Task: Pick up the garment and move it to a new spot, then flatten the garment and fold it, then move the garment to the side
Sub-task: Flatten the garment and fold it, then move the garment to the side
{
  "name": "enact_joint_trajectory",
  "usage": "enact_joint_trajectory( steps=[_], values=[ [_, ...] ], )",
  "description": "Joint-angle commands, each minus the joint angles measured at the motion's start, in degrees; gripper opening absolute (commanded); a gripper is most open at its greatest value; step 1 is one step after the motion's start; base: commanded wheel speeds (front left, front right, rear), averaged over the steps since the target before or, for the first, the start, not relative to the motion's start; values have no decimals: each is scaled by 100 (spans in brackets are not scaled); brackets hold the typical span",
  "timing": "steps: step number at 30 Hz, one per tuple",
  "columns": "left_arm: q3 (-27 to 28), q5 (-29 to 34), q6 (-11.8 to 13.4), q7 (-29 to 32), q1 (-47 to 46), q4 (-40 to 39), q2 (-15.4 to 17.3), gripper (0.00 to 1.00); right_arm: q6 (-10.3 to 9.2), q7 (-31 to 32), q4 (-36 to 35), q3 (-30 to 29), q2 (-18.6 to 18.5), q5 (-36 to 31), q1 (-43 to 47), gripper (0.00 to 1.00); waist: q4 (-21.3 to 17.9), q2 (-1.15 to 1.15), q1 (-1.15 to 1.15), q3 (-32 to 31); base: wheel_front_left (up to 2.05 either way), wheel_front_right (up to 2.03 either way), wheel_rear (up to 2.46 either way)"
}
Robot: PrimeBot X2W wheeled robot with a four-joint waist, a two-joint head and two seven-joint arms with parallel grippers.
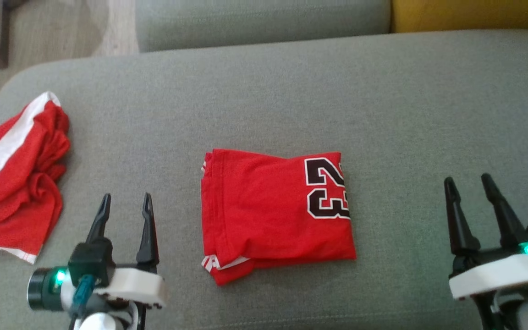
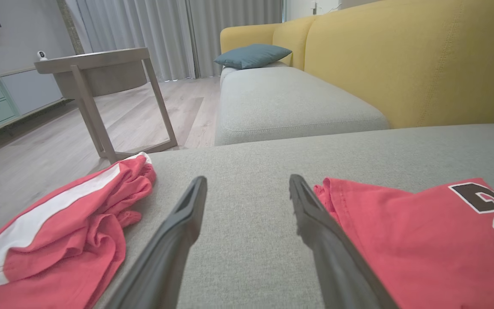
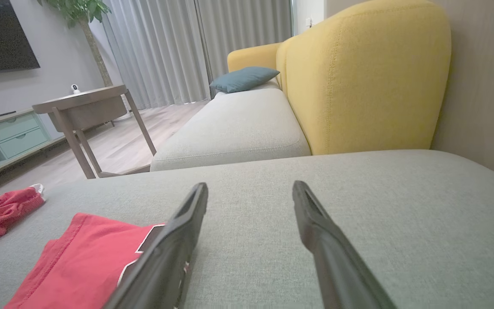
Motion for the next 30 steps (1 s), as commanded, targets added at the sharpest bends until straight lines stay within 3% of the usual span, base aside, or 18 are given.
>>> enact_joint_trajectory(
  steps=[1,11,30],
  values=[
    [217,-53,41,17,-123,-208,131,100,37,48,-257,87,-19,-37,-47,100,-15,0,0,-96,0,0,0],
    [159,-119,94,143,246,-290,177,100,37,273,-393,9,108,-109,299,100,-25,0,0,-389,0,0,0],
    [137,-183,132,197,304,-345,265,100,37,312,-441,-60,183,-162,329,100,-27,0,0,-382,0,0,0]
  ],
)
